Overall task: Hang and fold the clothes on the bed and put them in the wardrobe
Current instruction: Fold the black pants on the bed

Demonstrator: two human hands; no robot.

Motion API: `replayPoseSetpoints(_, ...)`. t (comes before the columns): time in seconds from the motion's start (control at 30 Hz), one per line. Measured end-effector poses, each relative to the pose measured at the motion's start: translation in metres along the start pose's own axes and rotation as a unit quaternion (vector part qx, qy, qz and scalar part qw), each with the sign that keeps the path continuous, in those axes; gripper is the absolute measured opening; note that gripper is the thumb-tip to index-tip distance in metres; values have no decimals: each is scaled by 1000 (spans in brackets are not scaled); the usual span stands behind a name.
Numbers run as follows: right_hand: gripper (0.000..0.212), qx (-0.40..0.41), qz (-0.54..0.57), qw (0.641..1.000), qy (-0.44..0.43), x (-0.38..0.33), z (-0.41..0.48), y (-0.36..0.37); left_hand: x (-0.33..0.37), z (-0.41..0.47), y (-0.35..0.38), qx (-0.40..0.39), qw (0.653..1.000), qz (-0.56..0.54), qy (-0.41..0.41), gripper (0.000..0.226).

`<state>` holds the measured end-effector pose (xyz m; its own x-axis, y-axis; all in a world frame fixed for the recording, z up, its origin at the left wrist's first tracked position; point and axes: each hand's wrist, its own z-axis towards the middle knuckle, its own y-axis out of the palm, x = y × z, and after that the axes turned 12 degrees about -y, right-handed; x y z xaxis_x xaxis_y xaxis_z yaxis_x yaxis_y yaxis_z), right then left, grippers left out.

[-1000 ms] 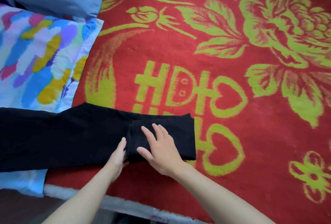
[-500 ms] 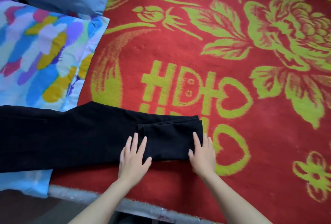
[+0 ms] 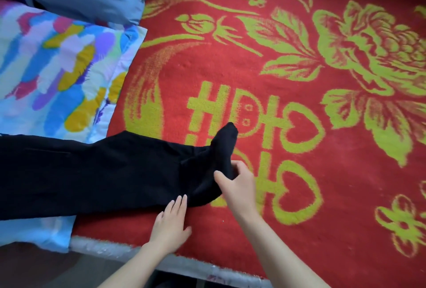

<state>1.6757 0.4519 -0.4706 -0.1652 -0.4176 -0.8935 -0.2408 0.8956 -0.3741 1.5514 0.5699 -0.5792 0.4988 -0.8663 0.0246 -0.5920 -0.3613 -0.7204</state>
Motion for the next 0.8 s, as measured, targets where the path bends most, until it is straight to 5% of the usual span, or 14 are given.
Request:
replayPoseSetpoints(0.17,40,-231,-79,960,-138,-45,-23,98,-27,-26,-4,33,998,-36,-38,80)
replayPoseSetpoints(0.27,61,-375,-188,900,-117,-35,-28,138,-53,-38,6,28,999,-26,-38,85)
replayPoseSetpoints(0.4,47,-410,-377,830,-42,11,-29,155,-96,-42,4,64,992,-15,-105,86)
replayPoseSetpoints(0.47,41,-393,-405,825,-20,29,-31,157,-117,-42,-2,82,990,-43,-110,79)
replayPoseSetpoints(0.6,56,-184,-395,900,7,46,-28,161,-147,-27,-13,147,977,-68,-135,81)
replayPoseSetpoints(0.7,64,-82,-166,962,200,54,-16,152,-159,-15,-20,126,986,-30,-100,87)
replayPoseSetpoints(0.8,35,-90,-46,958,267,44,-2,137,-169,-1,-5,47,994,-29,-90,78)
